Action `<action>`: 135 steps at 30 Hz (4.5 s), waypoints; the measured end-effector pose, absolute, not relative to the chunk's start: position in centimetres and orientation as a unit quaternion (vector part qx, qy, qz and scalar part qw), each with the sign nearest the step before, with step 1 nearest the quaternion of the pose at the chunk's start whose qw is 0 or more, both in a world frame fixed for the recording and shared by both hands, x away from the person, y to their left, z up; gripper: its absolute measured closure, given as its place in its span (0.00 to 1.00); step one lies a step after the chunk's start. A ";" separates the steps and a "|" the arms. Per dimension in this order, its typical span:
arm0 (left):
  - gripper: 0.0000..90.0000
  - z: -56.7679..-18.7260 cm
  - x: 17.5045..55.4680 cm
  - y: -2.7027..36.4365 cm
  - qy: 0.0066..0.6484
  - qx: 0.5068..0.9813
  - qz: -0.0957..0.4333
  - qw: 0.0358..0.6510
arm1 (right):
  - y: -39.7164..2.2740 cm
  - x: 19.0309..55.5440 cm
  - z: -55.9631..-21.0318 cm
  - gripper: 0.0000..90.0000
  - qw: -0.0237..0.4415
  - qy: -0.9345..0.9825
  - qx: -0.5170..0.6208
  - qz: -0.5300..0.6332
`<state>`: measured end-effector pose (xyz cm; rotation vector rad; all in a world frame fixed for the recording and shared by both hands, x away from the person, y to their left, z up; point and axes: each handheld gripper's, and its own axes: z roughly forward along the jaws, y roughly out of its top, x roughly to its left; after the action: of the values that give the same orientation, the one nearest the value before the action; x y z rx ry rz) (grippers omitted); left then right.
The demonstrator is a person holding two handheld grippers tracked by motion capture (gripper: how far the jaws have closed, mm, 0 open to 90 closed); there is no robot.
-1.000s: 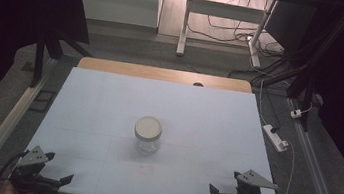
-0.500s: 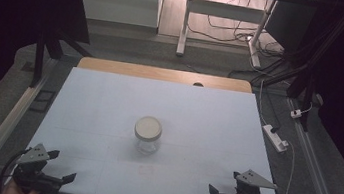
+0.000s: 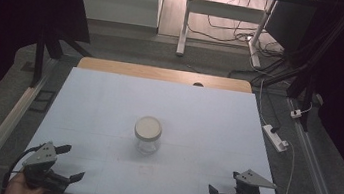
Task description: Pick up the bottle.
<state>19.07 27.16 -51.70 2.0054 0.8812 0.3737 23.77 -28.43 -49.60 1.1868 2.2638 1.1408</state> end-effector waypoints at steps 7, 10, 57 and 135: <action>0.00 -51.7 19.9 26.7 0.359 0.806 0.125 0.455 | -28.4 23.8 -49.6 0.00 0.170 0.797 0.419 0.401; 0.00 -51.7 20.2 26.5 0.365 0.801 0.130 0.457 | -28.4 23.8 -49.6 0.00 0.170 0.797 0.419 0.401; 0.00 -51.7 29.5 17.2 0.310 0.830 0.118 0.449 | -28.3 23.9 -49.7 0.00 0.166 0.801 0.418 0.395; 0.09 -48.1 31.7 11.0 0.219 0.854 0.094 0.463 | -28.3 23.9 -49.7 0.00 0.166 0.804 0.412 0.396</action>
<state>31.74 11.03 -48.13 2.0989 0.5376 0.2317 23.86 -28.26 -49.67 1.1722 2.2895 1.1291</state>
